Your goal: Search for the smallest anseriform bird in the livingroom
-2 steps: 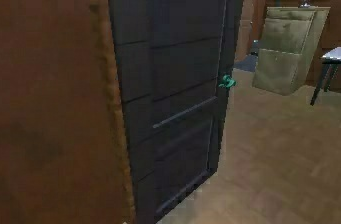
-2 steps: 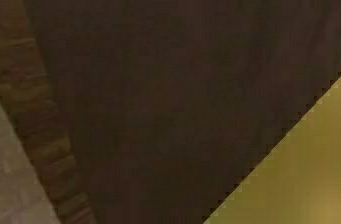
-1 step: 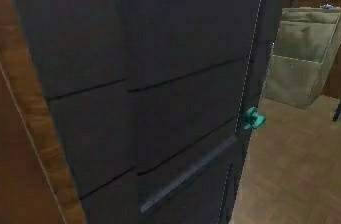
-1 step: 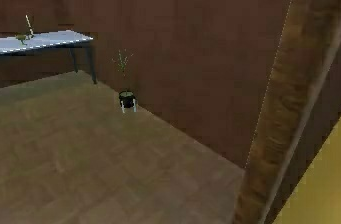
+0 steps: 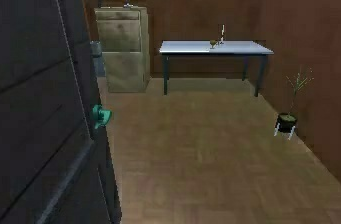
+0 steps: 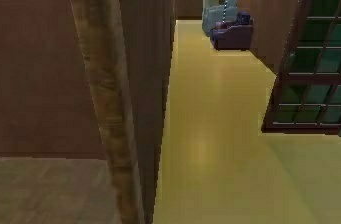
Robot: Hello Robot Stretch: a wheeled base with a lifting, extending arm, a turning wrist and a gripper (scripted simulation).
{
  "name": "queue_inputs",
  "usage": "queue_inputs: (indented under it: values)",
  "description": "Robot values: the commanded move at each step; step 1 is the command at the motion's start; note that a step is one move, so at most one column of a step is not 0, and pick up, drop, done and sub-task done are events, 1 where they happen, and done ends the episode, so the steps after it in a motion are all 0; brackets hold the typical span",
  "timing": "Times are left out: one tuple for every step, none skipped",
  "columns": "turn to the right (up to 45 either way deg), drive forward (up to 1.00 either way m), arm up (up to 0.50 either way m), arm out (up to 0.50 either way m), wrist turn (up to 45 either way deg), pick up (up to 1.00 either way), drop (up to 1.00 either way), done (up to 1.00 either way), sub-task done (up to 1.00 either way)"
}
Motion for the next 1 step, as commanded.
queue_inputs:
  values:
    - [0.0,0.9,0.0,0.0,0.0,0.0,0.0,0.0,0.0]
